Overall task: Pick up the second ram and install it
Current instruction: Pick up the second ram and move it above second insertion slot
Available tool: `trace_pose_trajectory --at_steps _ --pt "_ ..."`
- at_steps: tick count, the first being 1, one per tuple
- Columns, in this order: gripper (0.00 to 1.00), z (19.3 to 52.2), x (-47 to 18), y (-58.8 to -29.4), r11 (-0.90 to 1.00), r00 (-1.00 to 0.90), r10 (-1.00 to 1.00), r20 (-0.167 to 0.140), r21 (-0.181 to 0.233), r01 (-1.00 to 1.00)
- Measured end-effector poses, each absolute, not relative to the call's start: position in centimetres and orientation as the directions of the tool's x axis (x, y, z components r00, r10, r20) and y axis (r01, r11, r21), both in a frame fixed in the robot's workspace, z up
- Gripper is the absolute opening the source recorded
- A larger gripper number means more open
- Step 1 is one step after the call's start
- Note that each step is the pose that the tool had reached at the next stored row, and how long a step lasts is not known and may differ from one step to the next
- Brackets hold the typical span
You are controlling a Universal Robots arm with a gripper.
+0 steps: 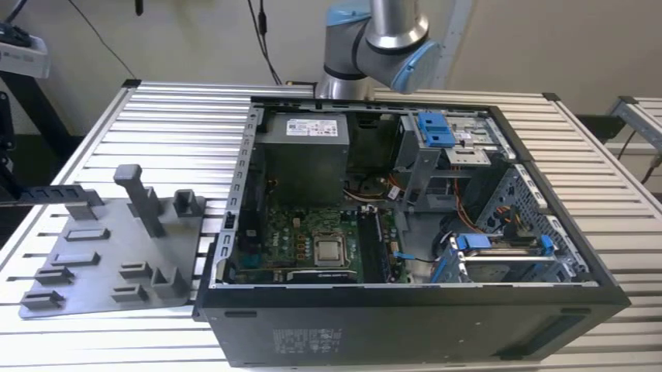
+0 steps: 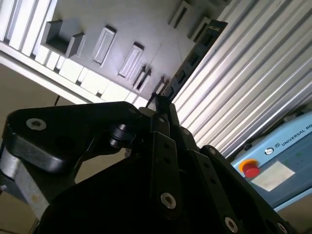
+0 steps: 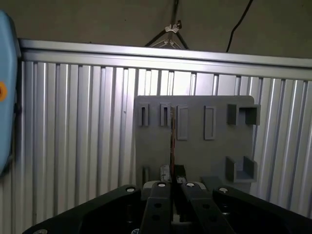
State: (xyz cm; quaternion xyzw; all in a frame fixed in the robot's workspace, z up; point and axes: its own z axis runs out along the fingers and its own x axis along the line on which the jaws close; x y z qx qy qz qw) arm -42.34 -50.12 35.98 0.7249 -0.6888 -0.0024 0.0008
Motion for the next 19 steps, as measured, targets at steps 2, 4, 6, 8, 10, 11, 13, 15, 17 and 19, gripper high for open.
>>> trace_pose_trajectory --at_steps 2,4,6,8,10,11,13,15,17,19 --pt "0.14 36.0 -42.3 -50.1 -0.051 0.051 -0.999 -0.002 0.005 -0.999" --pt "0.14 36.1 -42.3 -50.1 -0.051 0.051 -0.999 -0.002 0.005 -0.999" --pt "0.14 36.1 -42.3 -50.1 -0.051 0.051 -0.999 -0.002 0.005 -0.999" --pt "0.14 36.2 -42.3 -50.1 -0.051 0.051 -0.999 -0.002 0.005 -0.999" --pt "0.14 36.2 -42.3 -50.1 -0.051 0.051 -0.999 -0.002 0.005 -0.999" --pt "0.14 36.2 -42.3 -50.1 -0.051 0.051 -0.999 -0.002 0.005 -0.999" --pt "0.14 36.4 -42.3 -50.1 -0.051 0.051 -0.999 -0.002 0.005 -0.999" --pt "0.14 36.6 -42.3 -50.1 -0.051 0.051 -0.999 -0.002 0.005 -0.999" --pt "0.14 36.9 -42.3 -50.1 -0.051 0.051 -0.999 -0.002 0.005 -0.999" --pt "0.14 37.3 -42.3 -50.1 -0.051 0.051 -0.999 -0.002 0.005 -0.999"
